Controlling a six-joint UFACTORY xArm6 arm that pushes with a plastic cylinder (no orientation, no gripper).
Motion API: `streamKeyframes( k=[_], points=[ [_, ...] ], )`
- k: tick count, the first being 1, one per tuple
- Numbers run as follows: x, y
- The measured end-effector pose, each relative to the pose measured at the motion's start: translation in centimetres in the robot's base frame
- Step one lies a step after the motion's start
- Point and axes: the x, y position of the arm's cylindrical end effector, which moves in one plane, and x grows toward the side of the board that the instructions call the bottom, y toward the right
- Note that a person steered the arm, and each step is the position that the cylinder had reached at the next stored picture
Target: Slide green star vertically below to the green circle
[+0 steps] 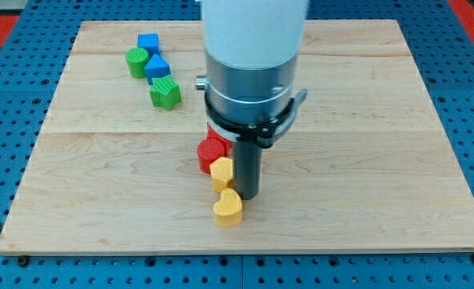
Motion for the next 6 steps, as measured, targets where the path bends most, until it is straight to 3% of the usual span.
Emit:
streamKeyframes(
  k=[2, 4, 6],
  points=[
    [-2.5, 2.1],
    [-10.9, 2.1],
    [-14.7, 1.5]
  ],
)
